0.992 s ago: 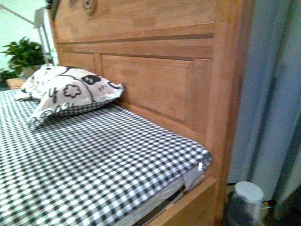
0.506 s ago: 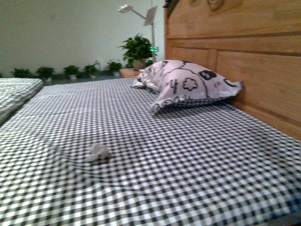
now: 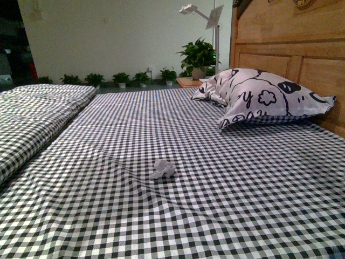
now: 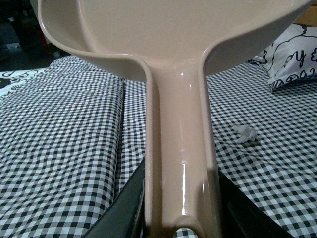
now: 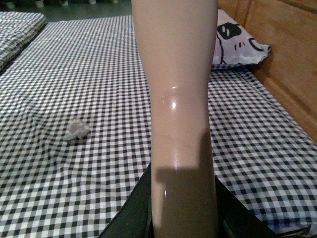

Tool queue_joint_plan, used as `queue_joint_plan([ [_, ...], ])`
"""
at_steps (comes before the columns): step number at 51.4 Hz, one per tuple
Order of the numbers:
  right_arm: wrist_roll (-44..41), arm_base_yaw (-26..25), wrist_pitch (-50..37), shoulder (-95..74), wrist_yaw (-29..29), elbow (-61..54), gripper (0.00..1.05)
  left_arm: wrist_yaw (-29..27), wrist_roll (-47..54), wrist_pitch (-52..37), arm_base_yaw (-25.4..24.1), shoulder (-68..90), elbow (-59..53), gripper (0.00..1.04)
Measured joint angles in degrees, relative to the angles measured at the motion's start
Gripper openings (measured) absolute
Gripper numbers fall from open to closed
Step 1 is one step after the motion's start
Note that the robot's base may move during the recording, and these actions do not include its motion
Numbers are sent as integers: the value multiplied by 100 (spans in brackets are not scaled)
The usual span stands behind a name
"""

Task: Clean up trash

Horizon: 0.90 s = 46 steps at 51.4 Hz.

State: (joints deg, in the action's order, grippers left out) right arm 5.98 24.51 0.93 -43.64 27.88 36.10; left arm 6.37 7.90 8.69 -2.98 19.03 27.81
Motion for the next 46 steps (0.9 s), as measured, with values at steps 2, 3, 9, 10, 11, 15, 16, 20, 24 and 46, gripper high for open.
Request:
queue_joint_plan([
  [2, 0, -2, 0, 9, 2, 0, 19, 2, 0, 0, -2, 2, 0, 27],
  [3, 0, -2, 0, 9, -4, 0, 19, -15, -2, 0, -2, 2, 0, 27],
  [9, -2, -2, 0, 9, -44, 0, 19, 87, 50, 573, -70, 140, 205, 27],
  [10, -2, -2, 0, 9, -42, 0, 19, 238, 81, 970, -136, 256, 372, 27],
  [11, 0, -2, 0, 9, -42, 0, 19, 328, 125, 1150, -179, 319, 455, 27],
  [15, 0, -2, 0, 9, -37, 0, 19, 968, 363, 2009, -614, 748, 822, 27],
  [16, 0, -2, 0, 9, -42, 0, 19, 1165, 457, 2135, -765, 868, 844, 27],
  [20, 0, -2, 0, 9, -26, 0, 19, 1851, 643, 2111, -1327, 1292, 881, 27],
  [24, 0, -4, 0, 9, -28, 0, 19, 2297, 903, 1843, -1832, 1683, 944, 27],
  [46, -2, -2, 0, 9, -28, 0, 19, 2765, 3220, 57, -2514, 4518, 1497, 27],
])
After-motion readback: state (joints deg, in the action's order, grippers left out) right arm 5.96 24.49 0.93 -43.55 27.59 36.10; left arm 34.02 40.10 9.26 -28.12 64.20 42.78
